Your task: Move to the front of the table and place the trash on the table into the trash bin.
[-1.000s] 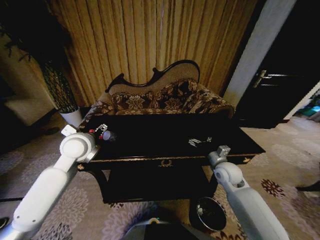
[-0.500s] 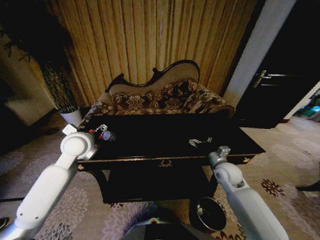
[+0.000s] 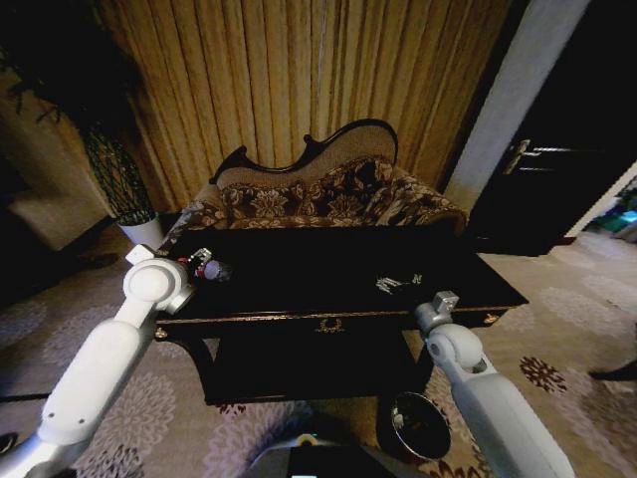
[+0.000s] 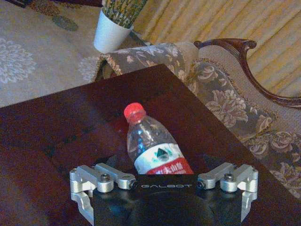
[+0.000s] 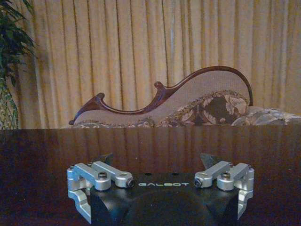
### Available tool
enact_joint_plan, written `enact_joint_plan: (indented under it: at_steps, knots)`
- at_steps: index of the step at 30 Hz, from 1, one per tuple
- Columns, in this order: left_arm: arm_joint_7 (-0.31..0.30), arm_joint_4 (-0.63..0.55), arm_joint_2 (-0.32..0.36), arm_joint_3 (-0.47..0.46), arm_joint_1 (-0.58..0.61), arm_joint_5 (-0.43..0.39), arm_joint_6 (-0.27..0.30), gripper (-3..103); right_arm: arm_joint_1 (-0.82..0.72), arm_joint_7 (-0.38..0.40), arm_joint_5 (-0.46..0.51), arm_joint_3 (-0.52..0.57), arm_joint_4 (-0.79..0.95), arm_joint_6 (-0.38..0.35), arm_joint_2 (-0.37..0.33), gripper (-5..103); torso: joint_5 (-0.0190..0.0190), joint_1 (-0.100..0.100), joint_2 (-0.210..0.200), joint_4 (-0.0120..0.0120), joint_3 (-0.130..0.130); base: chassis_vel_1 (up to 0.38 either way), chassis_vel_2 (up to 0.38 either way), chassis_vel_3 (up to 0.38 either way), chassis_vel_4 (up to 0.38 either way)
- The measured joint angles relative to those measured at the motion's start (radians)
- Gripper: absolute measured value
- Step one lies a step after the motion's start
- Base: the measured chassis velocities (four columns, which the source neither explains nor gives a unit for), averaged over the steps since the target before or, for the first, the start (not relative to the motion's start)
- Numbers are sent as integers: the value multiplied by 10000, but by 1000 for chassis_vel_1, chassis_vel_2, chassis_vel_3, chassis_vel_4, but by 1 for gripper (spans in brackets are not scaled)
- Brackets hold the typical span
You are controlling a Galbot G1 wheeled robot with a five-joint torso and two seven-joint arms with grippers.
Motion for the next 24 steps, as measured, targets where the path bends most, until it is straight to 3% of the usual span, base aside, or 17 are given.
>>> enact_joint_plan:
  at_steps: [24]
  knots:
    - [232, 328, -33, -15, -91, -138, 170, 100, 228, 7, 322, 174, -8, 71, -27, 100, 1, 1, 0, 0, 0, 0, 0, 0, 0]
